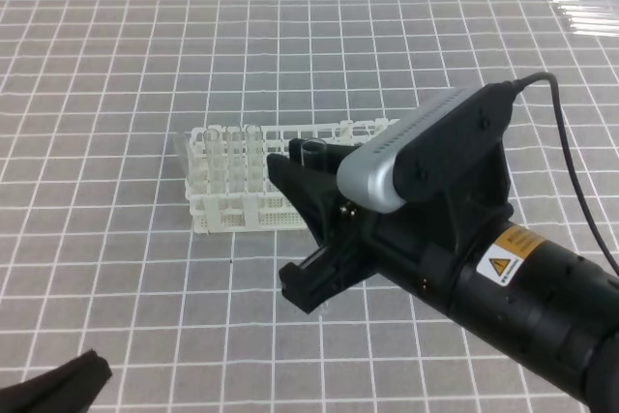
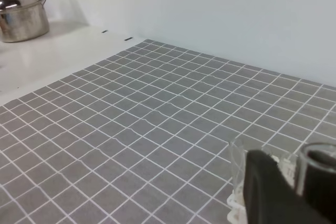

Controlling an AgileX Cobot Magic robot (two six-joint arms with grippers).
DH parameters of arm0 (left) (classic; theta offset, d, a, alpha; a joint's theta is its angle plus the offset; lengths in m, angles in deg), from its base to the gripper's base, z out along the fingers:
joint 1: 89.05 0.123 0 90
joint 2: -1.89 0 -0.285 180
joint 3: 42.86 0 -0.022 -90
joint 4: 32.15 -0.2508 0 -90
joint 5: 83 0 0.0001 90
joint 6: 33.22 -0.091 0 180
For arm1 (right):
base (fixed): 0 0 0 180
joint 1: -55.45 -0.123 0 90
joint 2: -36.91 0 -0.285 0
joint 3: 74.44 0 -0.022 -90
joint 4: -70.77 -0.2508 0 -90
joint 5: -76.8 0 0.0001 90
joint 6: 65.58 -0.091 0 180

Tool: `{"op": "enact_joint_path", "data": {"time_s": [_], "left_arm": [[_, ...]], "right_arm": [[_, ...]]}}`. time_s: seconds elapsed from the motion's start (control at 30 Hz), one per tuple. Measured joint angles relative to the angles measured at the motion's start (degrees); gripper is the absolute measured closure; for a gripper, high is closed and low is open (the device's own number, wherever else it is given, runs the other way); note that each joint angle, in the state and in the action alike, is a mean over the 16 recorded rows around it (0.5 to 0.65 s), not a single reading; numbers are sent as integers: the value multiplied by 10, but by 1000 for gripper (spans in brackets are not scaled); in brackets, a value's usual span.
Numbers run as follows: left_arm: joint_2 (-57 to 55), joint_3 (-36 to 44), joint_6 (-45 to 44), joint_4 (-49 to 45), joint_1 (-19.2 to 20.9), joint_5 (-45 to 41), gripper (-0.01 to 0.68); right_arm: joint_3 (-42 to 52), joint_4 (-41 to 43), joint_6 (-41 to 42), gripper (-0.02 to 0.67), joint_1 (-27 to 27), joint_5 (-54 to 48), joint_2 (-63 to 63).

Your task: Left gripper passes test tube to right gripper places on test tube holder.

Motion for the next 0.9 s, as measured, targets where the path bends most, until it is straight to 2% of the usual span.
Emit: {"op": "enact_joint_path", "data": {"time_s": [0.67, 0.9], "left_arm": [[-1, 1, -5, 1, 0, -36, 673], [-1, 1, -5, 1, 0, -37, 673]], "right_arm": [[4, 3, 32, 560, 0, 5, 0], [31, 78, -15, 560, 9, 97, 6]]}}
